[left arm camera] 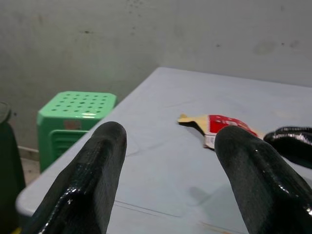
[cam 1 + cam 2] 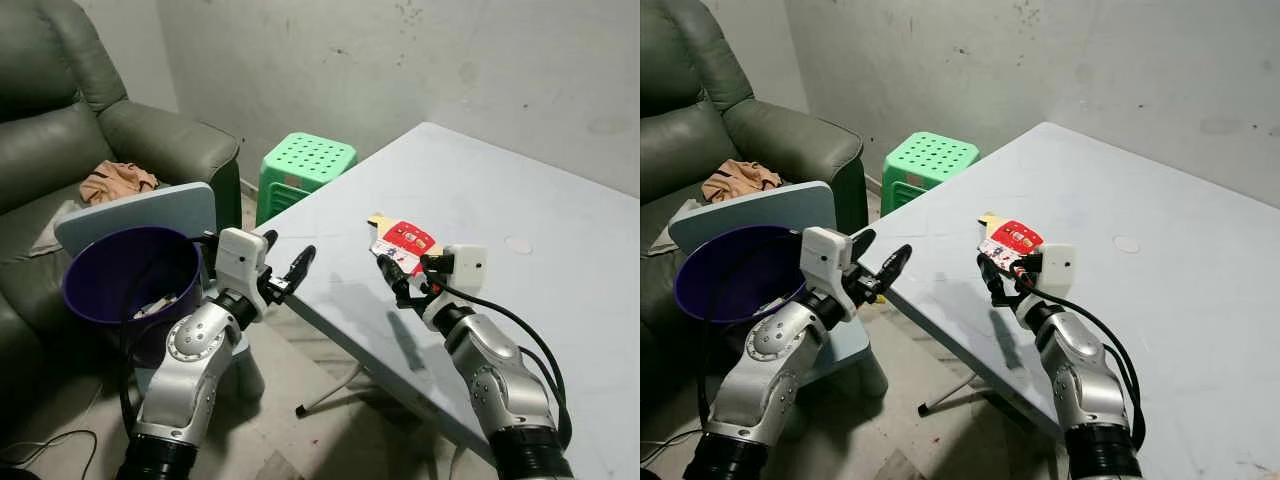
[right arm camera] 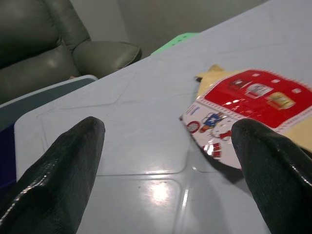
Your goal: Picking trash to rubbish bin
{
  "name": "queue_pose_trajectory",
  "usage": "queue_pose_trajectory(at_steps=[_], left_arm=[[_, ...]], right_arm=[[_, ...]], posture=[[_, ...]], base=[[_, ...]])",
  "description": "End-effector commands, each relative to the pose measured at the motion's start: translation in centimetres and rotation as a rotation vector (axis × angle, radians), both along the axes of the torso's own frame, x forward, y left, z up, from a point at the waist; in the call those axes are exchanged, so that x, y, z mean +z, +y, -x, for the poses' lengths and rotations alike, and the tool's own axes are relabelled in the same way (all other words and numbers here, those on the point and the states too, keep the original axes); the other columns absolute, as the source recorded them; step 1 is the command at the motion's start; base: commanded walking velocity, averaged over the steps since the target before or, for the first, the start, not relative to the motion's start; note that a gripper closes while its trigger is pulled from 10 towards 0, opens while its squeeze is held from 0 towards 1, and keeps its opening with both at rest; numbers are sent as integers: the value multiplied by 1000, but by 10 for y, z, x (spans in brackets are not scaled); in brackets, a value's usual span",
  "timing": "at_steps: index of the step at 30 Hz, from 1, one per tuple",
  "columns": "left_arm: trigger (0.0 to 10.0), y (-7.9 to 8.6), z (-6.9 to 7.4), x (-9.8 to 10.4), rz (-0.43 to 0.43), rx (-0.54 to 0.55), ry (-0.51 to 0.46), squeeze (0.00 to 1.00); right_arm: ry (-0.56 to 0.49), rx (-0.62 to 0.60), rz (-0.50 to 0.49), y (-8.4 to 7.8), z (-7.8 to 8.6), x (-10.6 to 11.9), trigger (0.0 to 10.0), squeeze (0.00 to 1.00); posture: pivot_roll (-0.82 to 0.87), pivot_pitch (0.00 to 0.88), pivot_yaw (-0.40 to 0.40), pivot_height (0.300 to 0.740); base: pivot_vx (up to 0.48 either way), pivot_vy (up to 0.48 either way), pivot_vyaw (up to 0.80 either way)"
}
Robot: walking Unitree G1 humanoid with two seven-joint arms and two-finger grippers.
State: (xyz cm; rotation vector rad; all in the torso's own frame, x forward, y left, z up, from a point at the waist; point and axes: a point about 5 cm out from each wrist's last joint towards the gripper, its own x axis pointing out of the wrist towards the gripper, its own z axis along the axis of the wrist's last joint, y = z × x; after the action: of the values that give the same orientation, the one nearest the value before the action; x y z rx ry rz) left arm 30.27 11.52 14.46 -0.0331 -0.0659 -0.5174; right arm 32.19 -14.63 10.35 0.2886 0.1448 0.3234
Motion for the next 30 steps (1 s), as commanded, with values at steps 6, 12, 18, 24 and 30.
queue_pose_trajectory(at_steps=[6,12,18,24,30], left_arm=[[10000,-3,-2,5,-4,-23,-11,0],[10000,-17,3,7,-3,-87,-23,0],[10000,-35,12,3,-13,-174,-18,0],[10000,-38,13,2,-9,-181,-15,0],[10000,-35,11,4,-8,-169,-17,0]], right_arm=[[2,-45,-22,-5,-6,0,10000,0],[-30,-111,-4,-12,-5,-2,10000,0],[-3,-157,-32,-16,-4,-7,10000,0],[58,-178,-55,-17,-3,-14,10000,0],[115,-184,-65,-15,-1,-25,10000,0]], posture=[[18,0,-76,740],[15,0,-72,740],[2,0,-63,740],[-1,0,-63,740],[6,0,-65,740]], base=[[0,0,0],[0,0,0],[0,0,0],[0,0,0],[0,0,0]])
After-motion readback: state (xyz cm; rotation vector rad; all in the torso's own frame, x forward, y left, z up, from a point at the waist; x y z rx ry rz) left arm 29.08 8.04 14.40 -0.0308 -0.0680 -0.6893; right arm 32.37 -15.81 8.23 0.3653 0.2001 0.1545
